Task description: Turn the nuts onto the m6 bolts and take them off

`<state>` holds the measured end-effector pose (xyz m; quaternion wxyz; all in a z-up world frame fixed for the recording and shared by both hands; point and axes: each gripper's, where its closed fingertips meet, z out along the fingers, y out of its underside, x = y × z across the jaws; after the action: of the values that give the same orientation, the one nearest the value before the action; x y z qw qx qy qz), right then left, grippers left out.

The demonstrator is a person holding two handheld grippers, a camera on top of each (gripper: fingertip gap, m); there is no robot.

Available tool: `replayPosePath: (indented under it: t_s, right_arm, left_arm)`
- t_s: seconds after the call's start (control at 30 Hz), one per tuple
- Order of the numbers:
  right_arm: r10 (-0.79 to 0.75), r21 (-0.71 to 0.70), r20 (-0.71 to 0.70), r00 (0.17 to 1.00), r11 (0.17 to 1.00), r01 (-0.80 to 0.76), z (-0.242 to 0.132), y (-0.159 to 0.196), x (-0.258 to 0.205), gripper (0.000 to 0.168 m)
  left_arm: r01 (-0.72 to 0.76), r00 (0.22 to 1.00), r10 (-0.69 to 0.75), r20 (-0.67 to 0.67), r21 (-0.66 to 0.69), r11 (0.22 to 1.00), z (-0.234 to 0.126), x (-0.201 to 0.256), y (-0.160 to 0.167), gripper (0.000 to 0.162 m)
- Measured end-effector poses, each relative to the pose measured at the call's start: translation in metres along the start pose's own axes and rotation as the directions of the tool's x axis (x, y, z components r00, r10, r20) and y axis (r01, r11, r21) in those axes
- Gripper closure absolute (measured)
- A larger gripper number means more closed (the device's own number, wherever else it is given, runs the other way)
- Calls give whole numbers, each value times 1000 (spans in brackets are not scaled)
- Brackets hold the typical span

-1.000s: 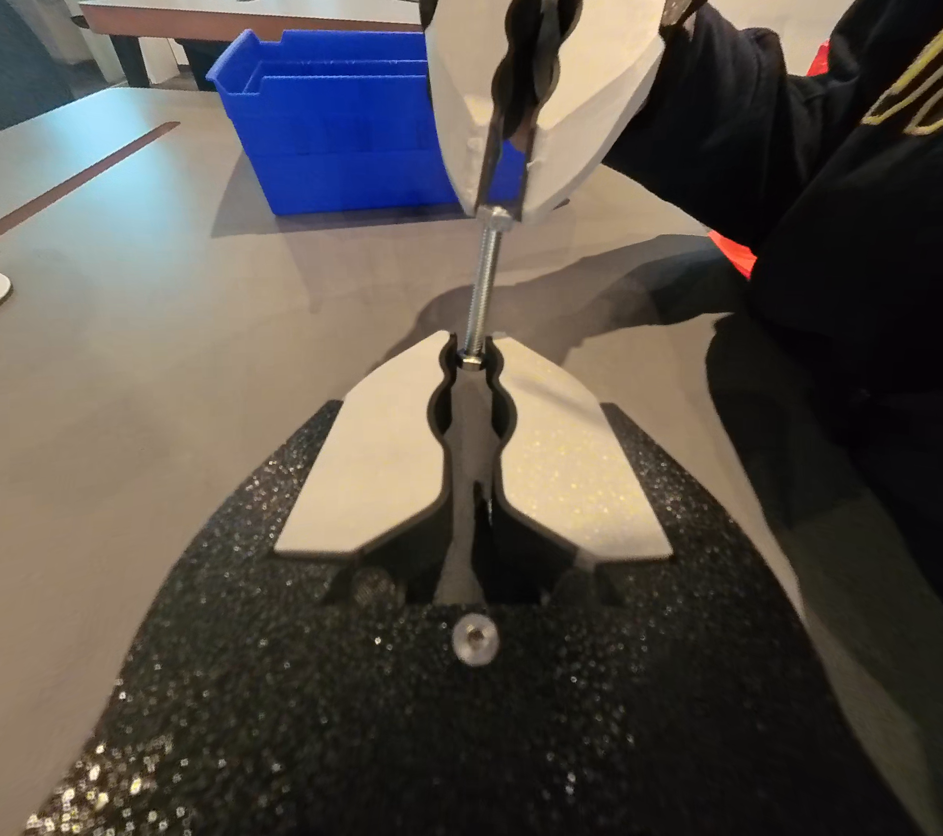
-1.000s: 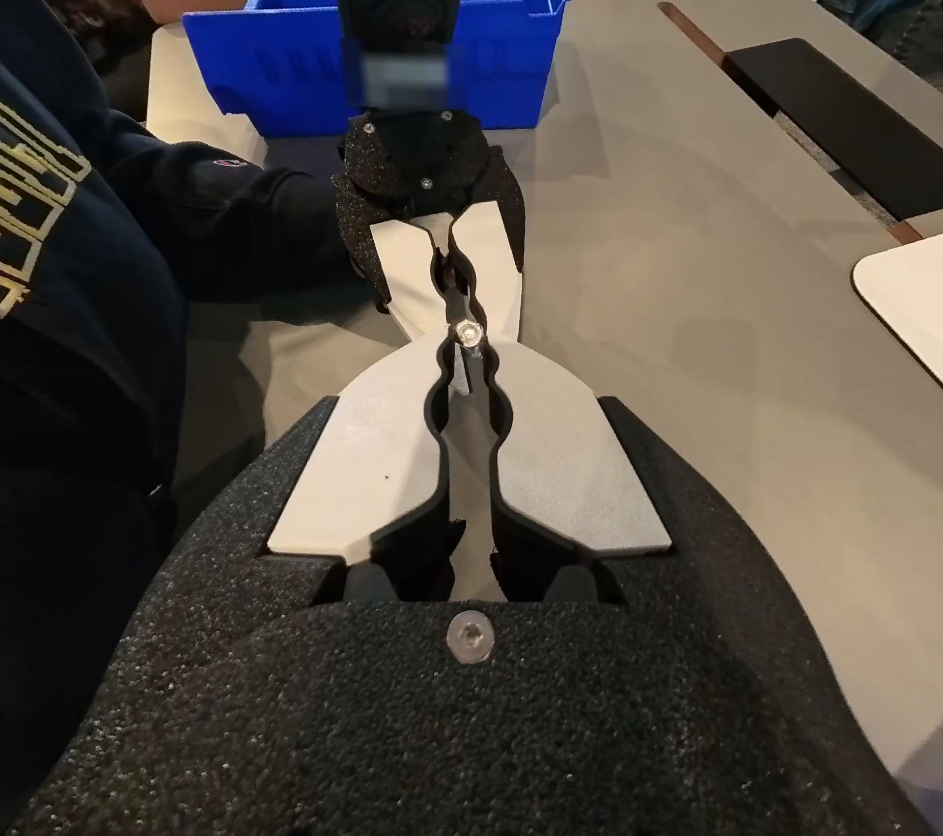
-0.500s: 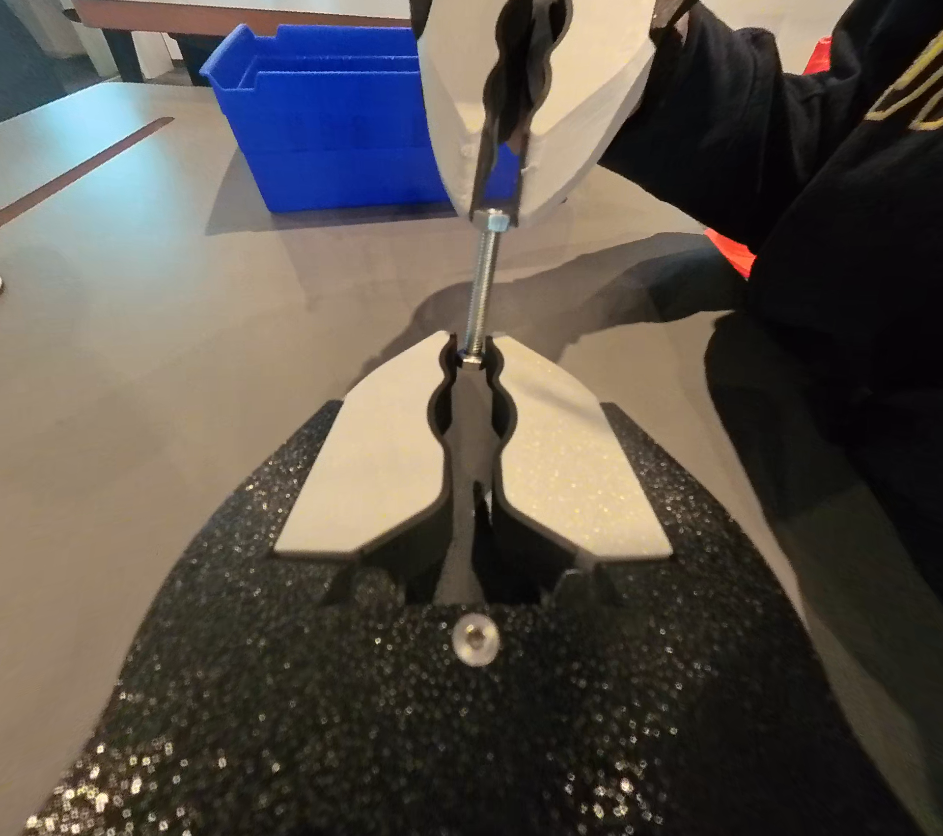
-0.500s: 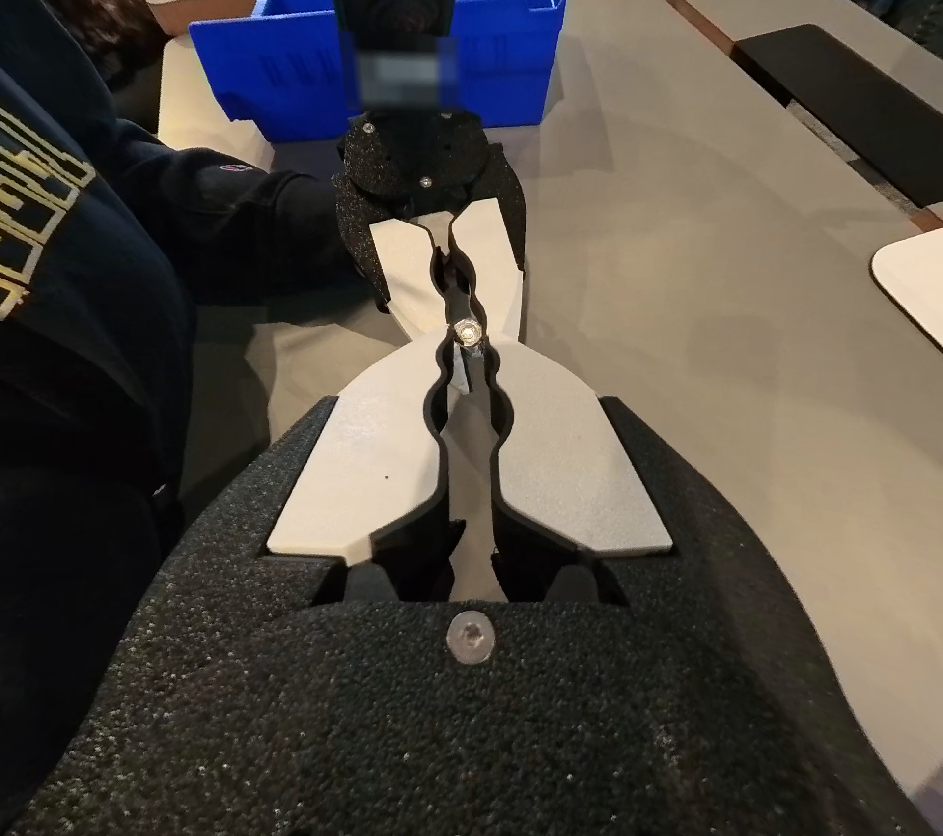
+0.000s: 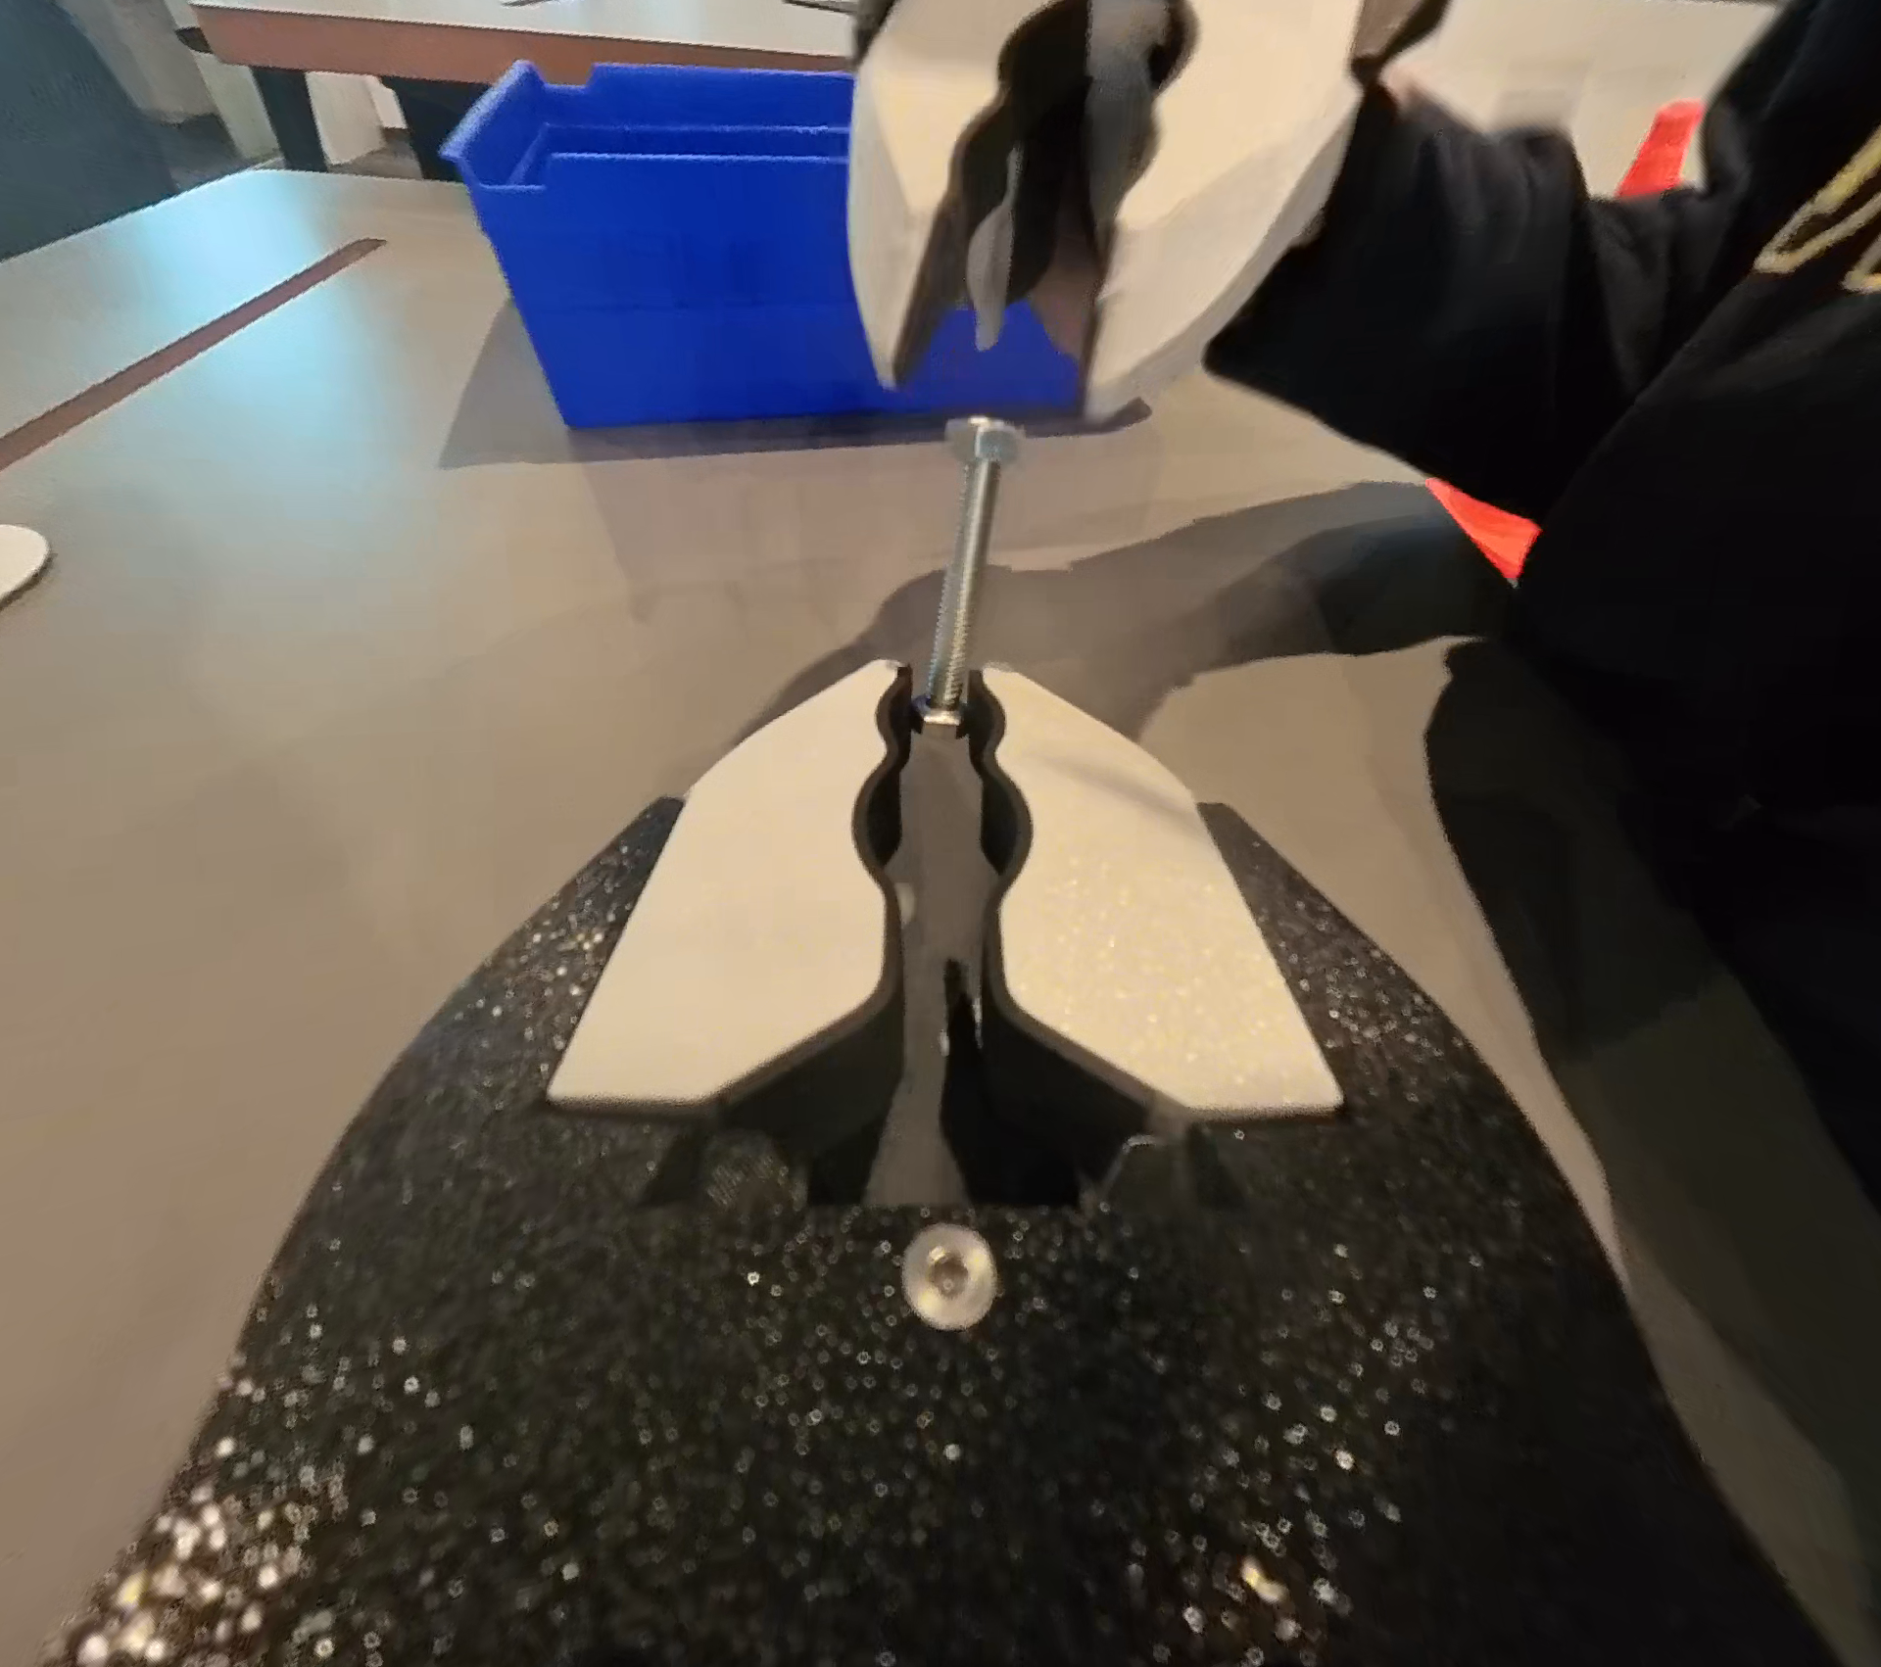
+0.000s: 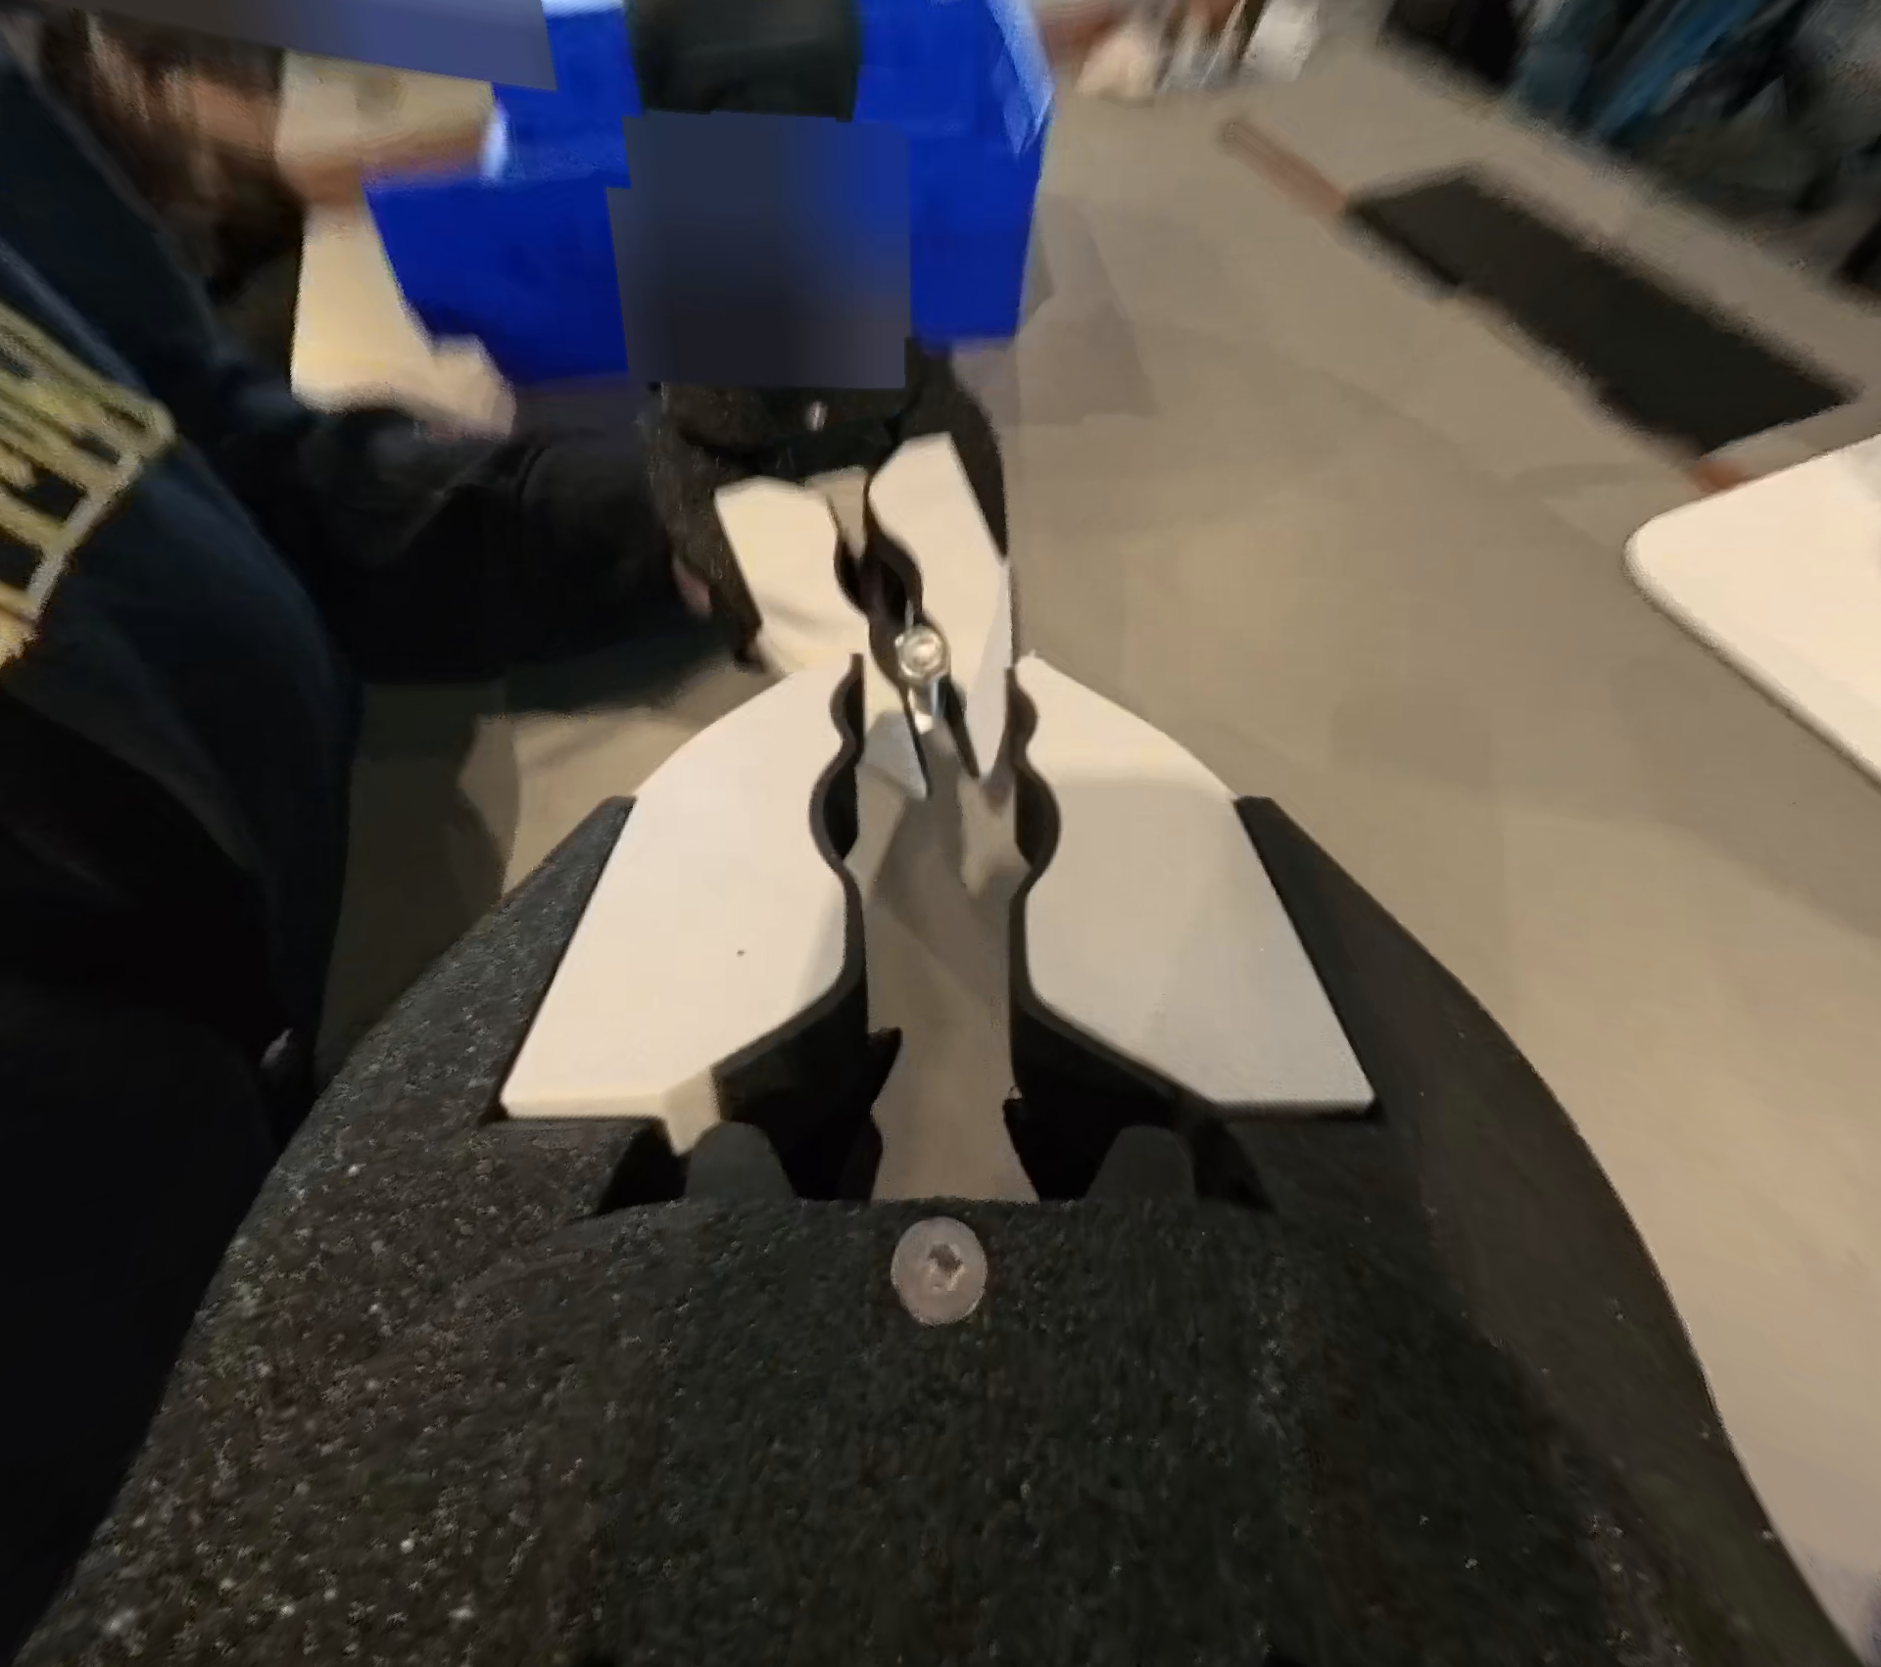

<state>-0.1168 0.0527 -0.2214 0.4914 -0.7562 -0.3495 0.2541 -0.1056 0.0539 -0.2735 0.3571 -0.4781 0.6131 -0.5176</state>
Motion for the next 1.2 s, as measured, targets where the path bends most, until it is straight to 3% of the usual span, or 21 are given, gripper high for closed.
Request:
replayPosePath:
  t_s: [0.13,0.27,0.43,1.2]
  right_arm:
    - [80,336,-60,995,940,-56,-10,-13,4,140]
    - [141,481,-100,985,874,-76,-11,-5,5,136]
    - [110,485,-145,983,874,-27,-2,2,2,132]
    - [79,486,-100,992,873,-21,4,0,-8,133]
  left_arm:
    - [25,999,-25,30,15,1000,-1,-6,-2,152]
    - [24,998,-24,52,5,1000,-1,-8,0,152]
    - [24,998,-23,59,-7,1000,1,-9,1,152]
    - [27,998,-26,51,-21,999,0,-7,3,152]
